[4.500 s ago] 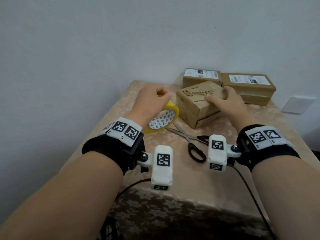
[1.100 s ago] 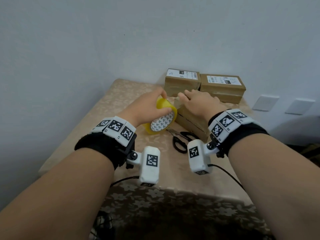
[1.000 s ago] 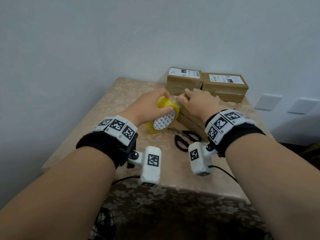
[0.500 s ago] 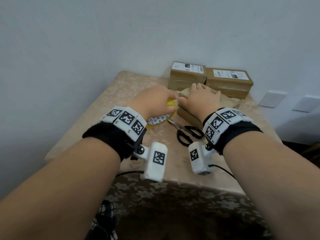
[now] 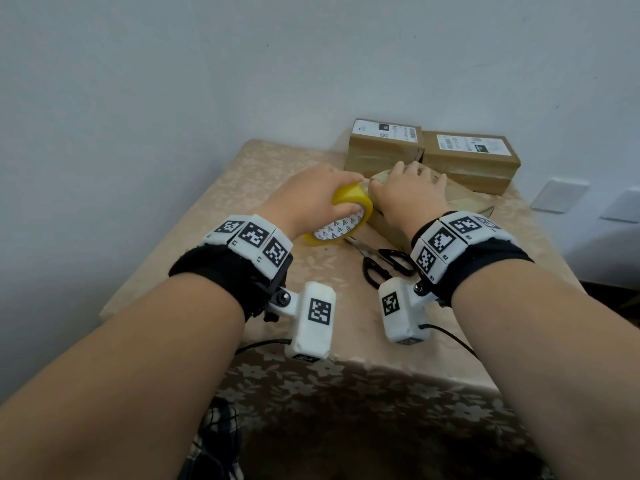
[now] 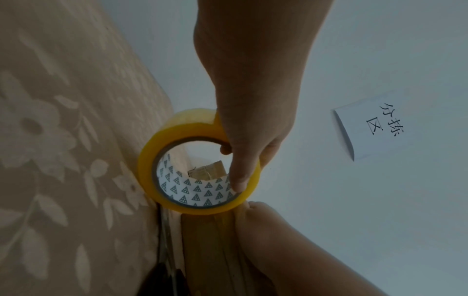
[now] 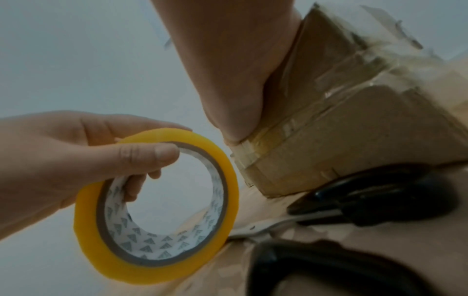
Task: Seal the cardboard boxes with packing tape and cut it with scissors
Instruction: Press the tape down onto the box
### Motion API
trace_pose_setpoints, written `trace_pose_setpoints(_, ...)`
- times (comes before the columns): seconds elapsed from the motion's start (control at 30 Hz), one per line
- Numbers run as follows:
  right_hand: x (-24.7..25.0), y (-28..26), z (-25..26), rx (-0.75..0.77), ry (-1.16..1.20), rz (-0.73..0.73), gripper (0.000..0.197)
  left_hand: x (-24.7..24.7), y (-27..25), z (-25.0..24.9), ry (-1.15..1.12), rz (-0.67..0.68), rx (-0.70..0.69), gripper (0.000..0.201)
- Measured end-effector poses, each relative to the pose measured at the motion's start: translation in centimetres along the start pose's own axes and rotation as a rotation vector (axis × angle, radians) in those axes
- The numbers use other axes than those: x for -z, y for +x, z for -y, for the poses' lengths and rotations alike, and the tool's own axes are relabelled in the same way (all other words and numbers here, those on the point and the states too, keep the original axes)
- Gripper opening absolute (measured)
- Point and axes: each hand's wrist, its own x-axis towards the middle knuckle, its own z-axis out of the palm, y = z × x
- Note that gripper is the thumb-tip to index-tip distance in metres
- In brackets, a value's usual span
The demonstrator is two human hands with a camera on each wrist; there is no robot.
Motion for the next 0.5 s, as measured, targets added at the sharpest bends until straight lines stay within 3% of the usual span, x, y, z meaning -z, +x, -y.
trace_pose_setpoints(0.13, 0.4, 0.4, -0.1, 0.054, 0.061, 0.004, 0.052, 0.1, 0.5, 0.0, 0.019, -0.027, 0.018, 0.05)
trace_pose_setpoints(0.3, 2.8, -1.0, -1.8, 0.17, 0.695, -0.245, 0.033, 0.0, 1.0, -0.2, 0.0, -0.033, 0.042, 0.048)
trace_pose_setpoints(0.37, 3.3, -2.7, -2.5, 0.178, 0.785, -0.341, 0.028, 0.0, 1.0, -0.5, 0.007, -0.027, 0.045, 0.049)
trace_pose_setpoints(0.43, 3.3, -4.9, -2.9, 0.199, 0.839, -0.247, 0.018, -0.1, 0.9, -0.6, -0.009, -0.03, 0.052, 0.049)
trace_pose_setpoints(0.5, 2.7, -6.7, -2.8, 0.245, 0.765, -0.005, 0.014, -0.2, 0.7, -0.7, -0.03, -0.038, 0.061, 0.048)
